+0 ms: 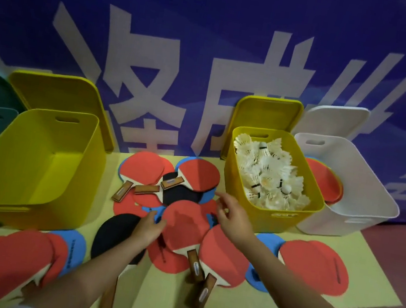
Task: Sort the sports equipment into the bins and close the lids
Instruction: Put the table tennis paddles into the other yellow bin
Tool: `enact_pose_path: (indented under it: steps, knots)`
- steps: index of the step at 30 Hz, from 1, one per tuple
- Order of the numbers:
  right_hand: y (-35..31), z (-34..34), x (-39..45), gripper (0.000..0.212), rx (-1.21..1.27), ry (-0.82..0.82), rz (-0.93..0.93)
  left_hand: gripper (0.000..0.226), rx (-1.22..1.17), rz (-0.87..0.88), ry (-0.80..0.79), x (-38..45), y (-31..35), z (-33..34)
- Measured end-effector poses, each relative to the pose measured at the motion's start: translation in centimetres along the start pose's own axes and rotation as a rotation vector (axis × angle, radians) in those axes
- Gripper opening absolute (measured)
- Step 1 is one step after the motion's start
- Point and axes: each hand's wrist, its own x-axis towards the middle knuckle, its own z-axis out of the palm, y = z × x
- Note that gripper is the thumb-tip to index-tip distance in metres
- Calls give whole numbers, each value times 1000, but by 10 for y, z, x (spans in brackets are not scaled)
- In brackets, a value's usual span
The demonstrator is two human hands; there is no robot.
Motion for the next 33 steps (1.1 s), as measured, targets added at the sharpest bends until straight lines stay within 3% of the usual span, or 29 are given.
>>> enact_pose_path:
  steps: [2,9,15,21,25,30,33]
  knots:
    - [18,15,-26,42,-19,-12,167,19,-28,-5,-19,-2,-7,4]
    - [92,42,-84,47,-1,201,950,47,-211,-117,93,6,-10,29]
    - [101,54,-69,77,21,205,1084,40,-331,-169,173,11,6,42]
    - [108,48,-72,35,201,310,948,51,-212,-14,198,14,17,40]
    - [89,40,-70,58,458,268,640,57,-106,70,164,14,24,44]
    - [66,30,-64,62,348,178,482,57,-37,284,83,9,39,33]
    - [36,23,-55,60,349,191,403,52,-31,454,118,7,49,6]
